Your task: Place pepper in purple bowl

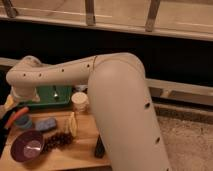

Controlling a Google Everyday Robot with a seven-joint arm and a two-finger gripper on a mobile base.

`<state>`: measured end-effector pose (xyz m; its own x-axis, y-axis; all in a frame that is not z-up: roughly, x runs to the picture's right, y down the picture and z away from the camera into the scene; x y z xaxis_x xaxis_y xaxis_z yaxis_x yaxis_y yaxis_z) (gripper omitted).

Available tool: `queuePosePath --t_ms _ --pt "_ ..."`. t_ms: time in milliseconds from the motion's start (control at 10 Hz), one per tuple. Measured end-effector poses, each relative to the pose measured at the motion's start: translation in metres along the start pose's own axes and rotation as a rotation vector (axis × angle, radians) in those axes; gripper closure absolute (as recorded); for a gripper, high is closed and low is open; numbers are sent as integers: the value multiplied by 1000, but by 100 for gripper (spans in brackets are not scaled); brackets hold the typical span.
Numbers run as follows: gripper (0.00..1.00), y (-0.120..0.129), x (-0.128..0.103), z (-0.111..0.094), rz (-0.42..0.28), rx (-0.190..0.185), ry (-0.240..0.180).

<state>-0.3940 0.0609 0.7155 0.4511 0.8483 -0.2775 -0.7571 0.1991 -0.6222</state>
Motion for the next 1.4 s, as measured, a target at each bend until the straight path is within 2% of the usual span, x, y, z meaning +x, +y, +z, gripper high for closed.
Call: queuePosePath --t_ms 100,400,700,800,900,1000,1200,1400 --pt "20 -5 -1 15 13 -7 8" --pt "20 -6 -8 33 22 -33 27" --pt "20 -8 -16 65 34 -110 67" --pt "20 -4 -19 75 31 -147 86" --pt "20 1 -22 82 25 -180 101" --pt "20 2 -23 85 24 -197 107" --pt "20 0 -24 85 26 -197 106" --pt "20 3 -21 87 22 -194 124"
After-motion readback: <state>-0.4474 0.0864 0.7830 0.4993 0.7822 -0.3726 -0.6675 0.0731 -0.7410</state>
